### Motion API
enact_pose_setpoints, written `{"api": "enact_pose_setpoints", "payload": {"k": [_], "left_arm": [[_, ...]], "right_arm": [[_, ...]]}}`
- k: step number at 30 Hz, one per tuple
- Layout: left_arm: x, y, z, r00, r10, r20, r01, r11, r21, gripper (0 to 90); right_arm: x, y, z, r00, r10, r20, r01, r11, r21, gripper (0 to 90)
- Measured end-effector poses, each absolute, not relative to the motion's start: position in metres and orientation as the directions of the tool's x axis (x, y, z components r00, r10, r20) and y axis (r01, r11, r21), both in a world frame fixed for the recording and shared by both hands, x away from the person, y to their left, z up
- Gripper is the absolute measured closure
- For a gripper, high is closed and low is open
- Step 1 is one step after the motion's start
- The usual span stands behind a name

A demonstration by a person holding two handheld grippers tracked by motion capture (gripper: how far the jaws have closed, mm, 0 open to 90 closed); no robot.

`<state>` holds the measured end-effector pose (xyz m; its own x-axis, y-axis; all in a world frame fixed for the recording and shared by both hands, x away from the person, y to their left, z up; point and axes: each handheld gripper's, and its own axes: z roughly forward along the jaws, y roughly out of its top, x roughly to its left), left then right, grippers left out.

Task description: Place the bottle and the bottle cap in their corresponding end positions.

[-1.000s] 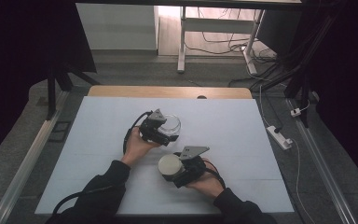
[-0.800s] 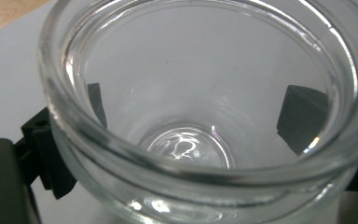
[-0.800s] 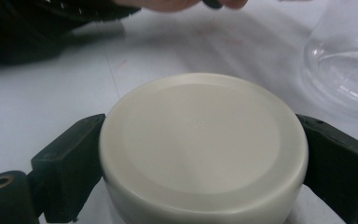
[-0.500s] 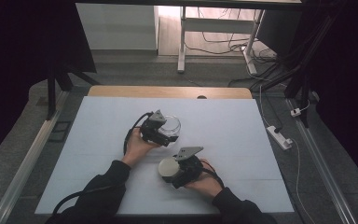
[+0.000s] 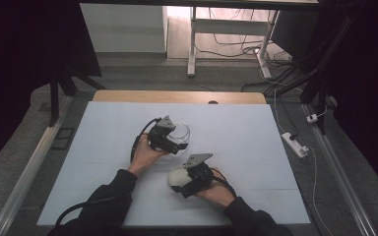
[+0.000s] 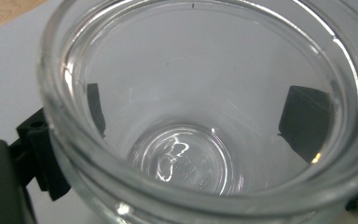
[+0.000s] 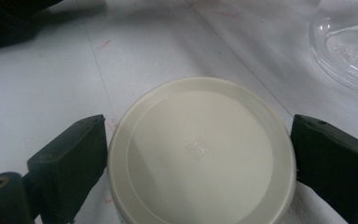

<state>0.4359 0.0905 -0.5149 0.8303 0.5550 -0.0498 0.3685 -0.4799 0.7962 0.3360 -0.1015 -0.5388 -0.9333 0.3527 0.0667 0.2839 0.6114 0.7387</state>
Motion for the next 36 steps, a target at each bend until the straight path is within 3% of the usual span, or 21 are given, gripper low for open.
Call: {"api": "enact_pose_setpoints", "payload": {"k": [7,36], "left_arm": [[0.436,0.092,-0.515,0.843,0.533,-0.069,0.363,-0.470,0.805,0.0],[0.415,0.117,-0.500,0.837,0.538,-0.095,0.376,-0.440,0.815,0.0]], "right_arm": [[0.336,-0.103,-0.538,-0.934,0.348,0.074,0.282,0.598,0.751,2.1],[0.330,-0.109,-0.525,-0.932,0.357,0.070,0.266,0.539,0.799,0.0]]}}
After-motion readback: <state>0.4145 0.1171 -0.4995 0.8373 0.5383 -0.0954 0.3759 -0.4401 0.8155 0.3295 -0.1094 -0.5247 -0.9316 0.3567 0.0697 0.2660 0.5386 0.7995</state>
